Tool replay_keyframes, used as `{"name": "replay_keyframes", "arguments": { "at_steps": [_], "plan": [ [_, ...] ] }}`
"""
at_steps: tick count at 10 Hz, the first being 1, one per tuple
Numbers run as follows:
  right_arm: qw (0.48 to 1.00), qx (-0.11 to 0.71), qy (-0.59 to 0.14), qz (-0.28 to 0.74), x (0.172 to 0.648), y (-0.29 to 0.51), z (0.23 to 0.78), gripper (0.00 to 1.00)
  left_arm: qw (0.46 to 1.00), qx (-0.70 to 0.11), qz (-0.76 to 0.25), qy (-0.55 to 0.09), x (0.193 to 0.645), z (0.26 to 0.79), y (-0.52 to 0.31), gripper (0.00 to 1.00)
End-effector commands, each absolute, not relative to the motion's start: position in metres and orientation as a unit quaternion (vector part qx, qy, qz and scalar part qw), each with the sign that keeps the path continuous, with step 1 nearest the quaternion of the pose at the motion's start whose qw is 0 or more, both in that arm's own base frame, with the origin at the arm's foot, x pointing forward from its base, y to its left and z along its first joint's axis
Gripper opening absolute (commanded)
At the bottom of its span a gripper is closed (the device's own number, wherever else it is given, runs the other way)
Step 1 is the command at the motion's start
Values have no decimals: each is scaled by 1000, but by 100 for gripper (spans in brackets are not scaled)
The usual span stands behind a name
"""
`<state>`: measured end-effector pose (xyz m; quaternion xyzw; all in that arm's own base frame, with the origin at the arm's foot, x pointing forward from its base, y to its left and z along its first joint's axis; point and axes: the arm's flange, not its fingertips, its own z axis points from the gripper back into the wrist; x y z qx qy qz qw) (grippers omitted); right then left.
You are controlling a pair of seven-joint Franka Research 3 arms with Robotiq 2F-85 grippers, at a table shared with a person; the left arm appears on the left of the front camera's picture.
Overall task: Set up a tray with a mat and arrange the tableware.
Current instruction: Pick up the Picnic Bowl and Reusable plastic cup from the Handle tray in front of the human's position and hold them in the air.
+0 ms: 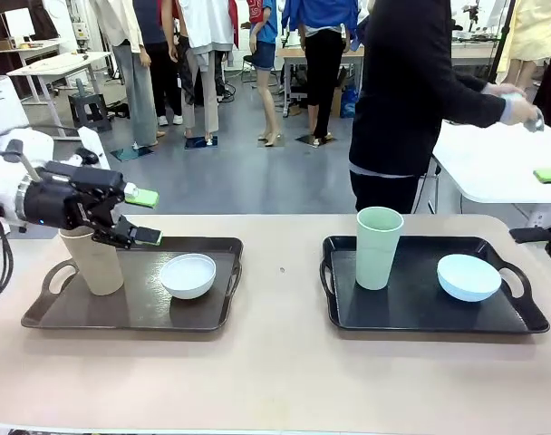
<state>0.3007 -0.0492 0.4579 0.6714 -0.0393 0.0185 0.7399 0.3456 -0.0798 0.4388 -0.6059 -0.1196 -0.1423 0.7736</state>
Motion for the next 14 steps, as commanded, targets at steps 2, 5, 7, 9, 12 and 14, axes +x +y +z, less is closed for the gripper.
{"name": "replay_keyframes", "arguments": {
  "at_steps": [2, 5, 7, 9, 12, 14],
  "plan": [
    [724, 685, -55, 55, 293, -44, 478, 100, 761, -603, -159, -179, 340, 471, -74, 100],
    [724, 685, -55, 55, 293, -44, 478, 100, 761, -603, -159, -179, 340, 471, -74, 100],
    [724, 685, -55, 55, 293, -44, 478, 100, 761, -603, -159, -179, 340, 471, -74, 100],
    [724, 685, -55, 55, 293, -44, 478, 100, 761, -603, -159, -179, 340, 471, -74, 100],
    [724, 685, -55, 55, 293, -44, 478, 100, 761, -603, -159, -179, 340, 471, -74, 100],
    [724, 685, -55, 55, 293, -44, 478, 100, 761, -603, -159, -179, 340, 471, -74, 100]
  ]
}}
